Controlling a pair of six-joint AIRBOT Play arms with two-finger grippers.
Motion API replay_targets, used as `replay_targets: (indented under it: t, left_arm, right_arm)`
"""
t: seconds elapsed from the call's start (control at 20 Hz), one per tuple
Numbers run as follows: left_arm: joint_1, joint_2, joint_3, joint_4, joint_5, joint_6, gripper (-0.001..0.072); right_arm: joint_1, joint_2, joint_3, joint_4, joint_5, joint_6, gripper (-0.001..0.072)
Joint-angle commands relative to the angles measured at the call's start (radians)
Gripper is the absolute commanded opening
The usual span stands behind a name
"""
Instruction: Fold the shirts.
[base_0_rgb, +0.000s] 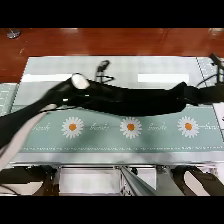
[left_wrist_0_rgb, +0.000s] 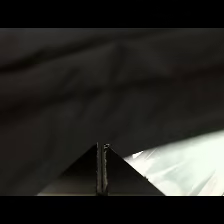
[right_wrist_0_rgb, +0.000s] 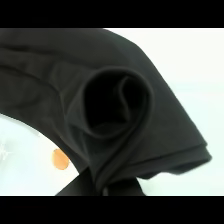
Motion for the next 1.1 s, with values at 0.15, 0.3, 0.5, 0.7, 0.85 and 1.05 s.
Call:
replay_targets:
  t: [0.15, 0.3, 0.5, 0.7, 0.85, 1.05]
  left_arm:
    - [-0.26, -0.367, 0.393, -0.002, -0.16, -0.12, 0.0017]
    - [-0.327, -0.428, 0.491, 0.0, -0.259, -0.119, 0.0018]
    - [-0.226, -0.387, 0.558, 0.044, -0.393, -0.1, 0.0018]
    - [0.034, -0.248, 0.564, 0.163, -0.543, -0.112, 0.0018]
    - [0.213, -0.05, 0.517, 0.125, -0.628, -0.08, 0.0019]
    - [0.355, 0.358, 0.187, 0.146, -0.485, -0.021, 0.0019]
  right_arm:
    - [0.002, 0.189, -0.056, -0.011, 0.068, 0.071, 0.003]
    - [0.002, 0.189, -0.056, 0.023, 0.068, 0.071, 0.003]
    - [0.002, 0.189, -0.032, 0.04, 0.075, 0.07, 0.0031]
    - [0.002, 0.146, 0.051, 0.076, 0.084, 0.069, 0.0031]
    - [0.007, 0.028, 0.162, 0.204, 0.081, 0.04, 0.0031]
    - [0.229, -0.206, 0.339, 0.208, 0.036, 0.04, 0.003]
